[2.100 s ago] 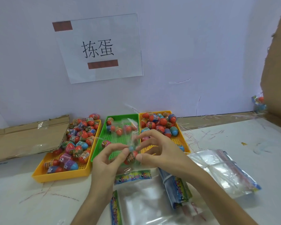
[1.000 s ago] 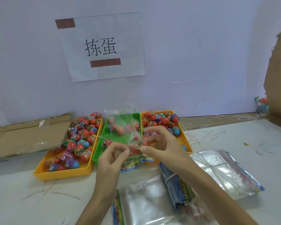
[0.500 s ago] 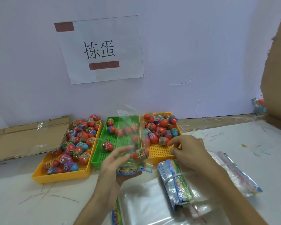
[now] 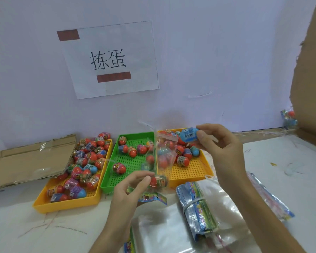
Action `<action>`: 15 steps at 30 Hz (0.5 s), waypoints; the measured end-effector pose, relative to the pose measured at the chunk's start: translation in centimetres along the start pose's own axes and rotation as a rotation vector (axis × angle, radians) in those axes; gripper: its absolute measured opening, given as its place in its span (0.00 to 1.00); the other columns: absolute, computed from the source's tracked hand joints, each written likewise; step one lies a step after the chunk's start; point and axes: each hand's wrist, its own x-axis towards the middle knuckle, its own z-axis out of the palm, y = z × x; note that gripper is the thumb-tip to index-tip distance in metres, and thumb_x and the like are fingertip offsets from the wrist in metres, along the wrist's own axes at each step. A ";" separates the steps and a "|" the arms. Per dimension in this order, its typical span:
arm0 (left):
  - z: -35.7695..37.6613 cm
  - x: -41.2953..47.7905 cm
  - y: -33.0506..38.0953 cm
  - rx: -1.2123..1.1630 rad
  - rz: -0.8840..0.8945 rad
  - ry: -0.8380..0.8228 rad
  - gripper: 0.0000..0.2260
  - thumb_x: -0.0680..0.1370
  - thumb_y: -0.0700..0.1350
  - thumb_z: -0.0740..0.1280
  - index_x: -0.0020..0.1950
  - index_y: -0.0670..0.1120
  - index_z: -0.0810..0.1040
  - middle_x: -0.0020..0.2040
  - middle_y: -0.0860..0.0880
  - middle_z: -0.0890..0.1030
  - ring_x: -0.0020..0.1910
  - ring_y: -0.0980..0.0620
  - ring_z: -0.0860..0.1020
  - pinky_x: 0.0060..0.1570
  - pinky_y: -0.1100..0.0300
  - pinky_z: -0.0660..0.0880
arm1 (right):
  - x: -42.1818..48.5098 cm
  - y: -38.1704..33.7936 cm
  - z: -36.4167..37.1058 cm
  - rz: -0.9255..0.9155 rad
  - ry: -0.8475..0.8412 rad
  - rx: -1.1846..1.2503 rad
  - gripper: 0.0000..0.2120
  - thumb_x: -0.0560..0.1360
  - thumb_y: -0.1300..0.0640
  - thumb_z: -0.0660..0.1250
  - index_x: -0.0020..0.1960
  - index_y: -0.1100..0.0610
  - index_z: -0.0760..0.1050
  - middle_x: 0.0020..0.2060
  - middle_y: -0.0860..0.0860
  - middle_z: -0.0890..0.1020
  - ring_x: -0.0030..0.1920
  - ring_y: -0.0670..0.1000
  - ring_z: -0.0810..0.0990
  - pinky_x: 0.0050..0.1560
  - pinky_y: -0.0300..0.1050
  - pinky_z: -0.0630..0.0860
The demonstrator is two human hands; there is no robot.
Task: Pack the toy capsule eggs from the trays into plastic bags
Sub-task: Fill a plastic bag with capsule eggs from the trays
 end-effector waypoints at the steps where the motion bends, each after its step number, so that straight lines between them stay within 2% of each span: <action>1: 0.2 -0.1 0.1 0.023 0.029 0.009 0.09 0.71 0.55 0.75 0.48 0.54 0.87 0.44 0.53 0.85 0.48 0.55 0.82 0.53 0.53 0.78 | -0.1 -0.1 0.2 -0.013 -0.001 0.002 0.04 0.74 0.55 0.75 0.46 0.47 0.84 0.43 0.49 0.86 0.44 0.51 0.87 0.43 0.37 0.80; 3: 0.4 -0.2 0.3 0.072 0.085 0.018 0.07 0.71 0.54 0.71 0.46 0.56 0.87 0.42 0.56 0.85 0.42 0.61 0.80 0.45 0.68 0.75 | -0.4 -0.1 0.6 -0.051 -0.021 -0.056 0.05 0.74 0.56 0.75 0.45 0.46 0.83 0.42 0.47 0.86 0.44 0.48 0.87 0.42 0.35 0.79; 5: 0.4 -0.2 0.3 0.121 0.131 0.029 0.07 0.71 0.54 0.70 0.45 0.57 0.87 0.42 0.56 0.85 0.41 0.62 0.79 0.41 0.73 0.72 | -0.8 0.1 0.9 -0.096 -0.052 -0.151 0.07 0.75 0.58 0.75 0.45 0.46 0.83 0.42 0.45 0.87 0.46 0.45 0.86 0.43 0.33 0.78; 9: 0.4 -0.3 0.3 0.190 0.185 0.032 0.07 0.72 0.55 0.69 0.46 0.59 0.86 0.43 0.55 0.86 0.41 0.61 0.79 0.41 0.72 0.73 | -1.3 0.3 1.3 -0.211 -0.079 -0.410 0.05 0.73 0.59 0.77 0.45 0.50 0.84 0.41 0.43 0.85 0.48 0.45 0.82 0.48 0.27 0.71; 12: 0.3 -0.2 0.1 0.220 0.202 0.038 0.06 0.76 0.49 0.71 0.46 0.60 0.86 0.45 0.56 0.86 0.43 0.61 0.80 0.43 0.71 0.74 | -1.4 0.3 1.3 -0.287 -0.083 -0.519 0.05 0.72 0.60 0.78 0.45 0.52 0.84 0.42 0.42 0.84 0.47 0.46 0.80 0.49 0.29 0.71; 15: 0.0 0.0 -0.1 0.245 0.202 0.057 0.09 0.79 0.43 0.71 0.48 0.58 0.86 0.45 0.57 0.86 0.45 0.60 0.80 0.44 0.70 0.75 | -1.4 0.1 1.2 -0.354 -0.003 -0.526 0.06 0.72 0.61 0.77 0.46 0.54 0.83 0.42 0.45 0.83 0.46 0.46 0.79 0.48 0.31 0.71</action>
